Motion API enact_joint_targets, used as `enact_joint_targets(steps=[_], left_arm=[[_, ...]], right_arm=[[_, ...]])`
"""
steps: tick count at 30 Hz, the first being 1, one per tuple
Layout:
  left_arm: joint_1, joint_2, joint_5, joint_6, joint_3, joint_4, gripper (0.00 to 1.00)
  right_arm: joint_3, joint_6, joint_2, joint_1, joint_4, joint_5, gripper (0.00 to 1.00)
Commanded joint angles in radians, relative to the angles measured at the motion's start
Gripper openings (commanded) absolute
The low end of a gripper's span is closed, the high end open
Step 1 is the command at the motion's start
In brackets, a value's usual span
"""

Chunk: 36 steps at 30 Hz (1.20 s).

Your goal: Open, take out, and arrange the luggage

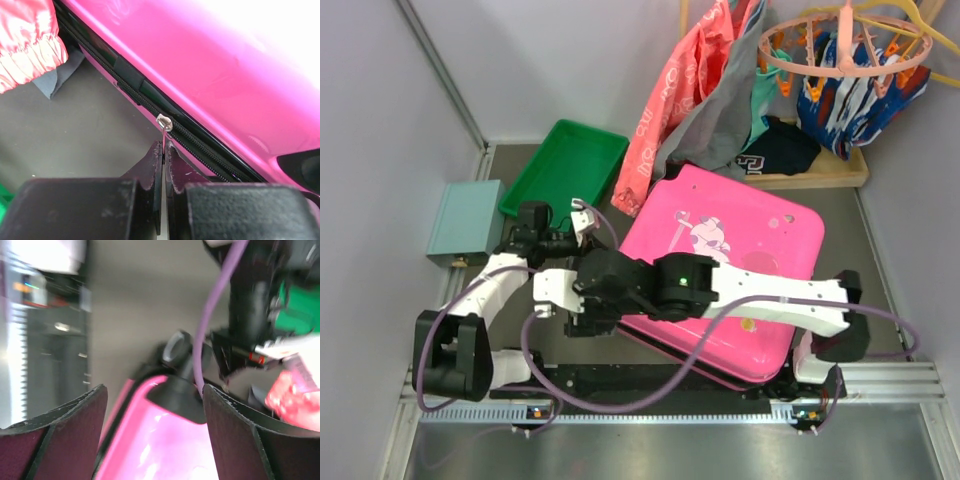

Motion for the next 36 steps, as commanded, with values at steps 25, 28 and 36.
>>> enact_joint_targets(steps=[25, 28, 36], left_arm=[[0.013, 0.177, 0.071, 0.07, 0.259, -0.142, 0.0], [0.013, 0.168, 0.052, 0.074, 0.251, -0.136, 0.0], [0.028, 0.158, 0.005, 0.073, 0.243, -0.125, 0.0]], right_arm=[[0.228, 0.036, 0.456, -0.162, -0.192, 0.114, 0.69], [0.219, 0.029, 0.444, -0.159, -0.205, 0.016, 0.4], [0.083, -0.112, 0.306, -0.044, -0.149, -0.279, 0.16]])
